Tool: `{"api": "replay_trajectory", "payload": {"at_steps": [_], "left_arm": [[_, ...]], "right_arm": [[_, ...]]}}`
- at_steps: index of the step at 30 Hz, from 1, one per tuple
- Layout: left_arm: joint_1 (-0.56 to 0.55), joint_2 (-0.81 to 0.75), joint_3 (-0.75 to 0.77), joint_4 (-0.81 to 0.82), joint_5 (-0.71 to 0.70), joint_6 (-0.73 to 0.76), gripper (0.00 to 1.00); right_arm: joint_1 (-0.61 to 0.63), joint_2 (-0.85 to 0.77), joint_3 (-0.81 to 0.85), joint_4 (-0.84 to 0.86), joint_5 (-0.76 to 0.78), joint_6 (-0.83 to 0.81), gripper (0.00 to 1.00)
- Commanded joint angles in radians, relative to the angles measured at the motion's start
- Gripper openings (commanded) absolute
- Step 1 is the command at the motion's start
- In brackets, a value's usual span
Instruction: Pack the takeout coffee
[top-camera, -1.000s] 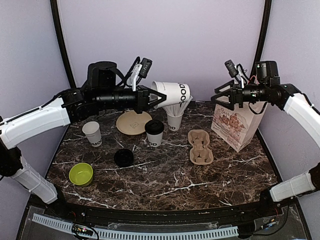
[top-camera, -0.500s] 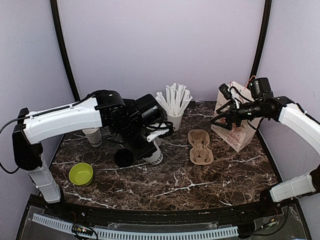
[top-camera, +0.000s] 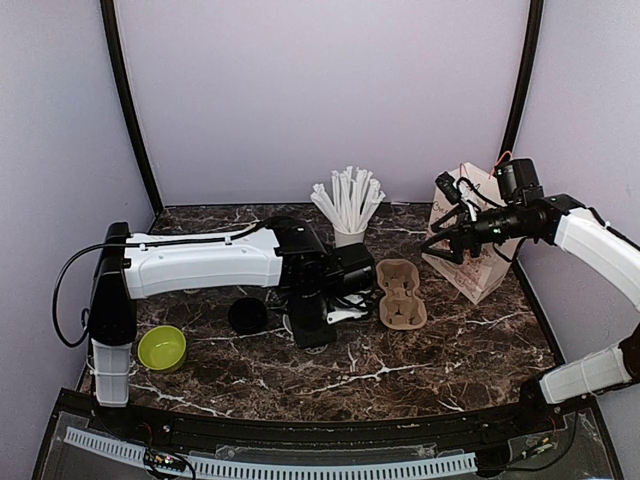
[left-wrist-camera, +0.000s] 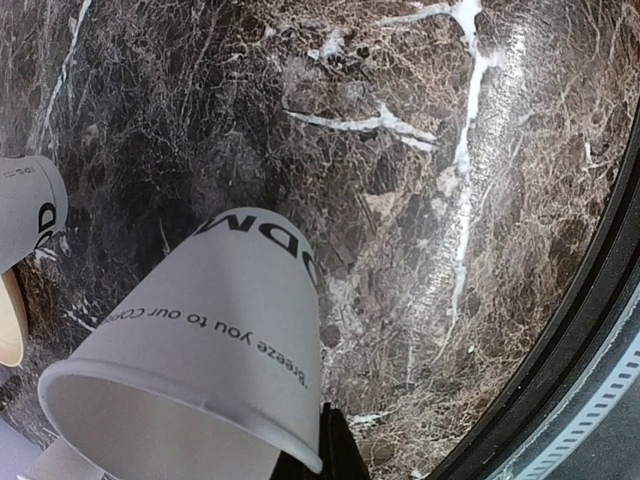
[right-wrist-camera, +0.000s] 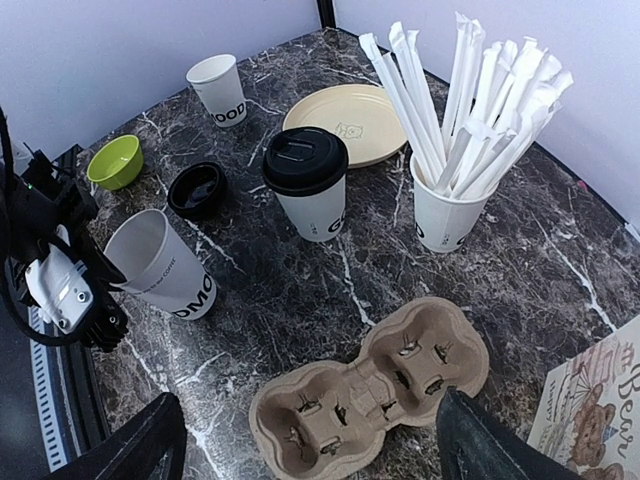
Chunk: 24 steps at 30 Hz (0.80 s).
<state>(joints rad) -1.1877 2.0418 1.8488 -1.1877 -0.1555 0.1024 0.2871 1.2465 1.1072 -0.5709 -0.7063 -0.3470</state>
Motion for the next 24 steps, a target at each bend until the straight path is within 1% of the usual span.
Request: {"api": "replay_trajectory", "payload": {"at_steps": [1,2,4,5,6,11,15,16,19,20,22,24], "left_arm": [[-0.007,-0.009,0.028,-0.047,0.002,0.038,0.02],[-0.007,-0.008,0.026,-0.046,0.007,0.039,0.03],[-0.007,-0.002,0.024,-0.046,0.012,0.040,0.15],[-0.007,0.000,0.024,-0.045,0.013,0.040,0.18],[-0.008,0.002,0.026,-0.044,0.011,0.040,0.23],[-0.010,0.004,0.043,-0.041,-0.033,0.038,0.37],[-0.021,-0.032,0.082,-0.049,-0.069,0.019,0.47],[-0.028,-0.064,0.090,-0.050,-0.071,0.014,0.50],[-0.035,-0.156,0.083,-0.050,-0.116,-0.034,0.54],[-0.034,-0.211,0.074,-0.034,-0.134,-0.047,0.56],[-0.017,-0.290,0.039,-0.010,-0.188,-0.103,0.61],[0.033,-0.348,-0.001,0.012,-0.212,-0.171,0.62]], "right_arm": [[0.003,-0.011,-0.018,0.025,-0.018,-0.012,0.87],[0.002,-0.008,-0.018,0.027,-0.021,-0.012,0.87],[0.003,0.001,-0.015,0.026,-0.032,-0.009,0.87],[0.004,0.006,-0.014,0.024,-0.038,-0.009,0.87],[0.003,0.010,-0.011,0.023,-0.042,-0.008,0.87],[0.003,0.019,-0.006,0.015,-0.062,-0.007,0.87],[0.003,0.011,-0.009,0.004,-0.079,-0.018,0.87],[0.002,0.007,-0.012,-0.003,-0.085,-0.022,0.87],[0.003,-0.007,-0.019,-0.009,-0.087,-0.027,0.87],[0.003,-0.014,-0.023,-0.005,-0.082,-0.026,0.87],[0.002,-0.024,-0.035,0.009,-0.069,-0.023,0.87],[0.003,-0.029,-0.044,0.019,-0.058,-0.020,0.87]]}}
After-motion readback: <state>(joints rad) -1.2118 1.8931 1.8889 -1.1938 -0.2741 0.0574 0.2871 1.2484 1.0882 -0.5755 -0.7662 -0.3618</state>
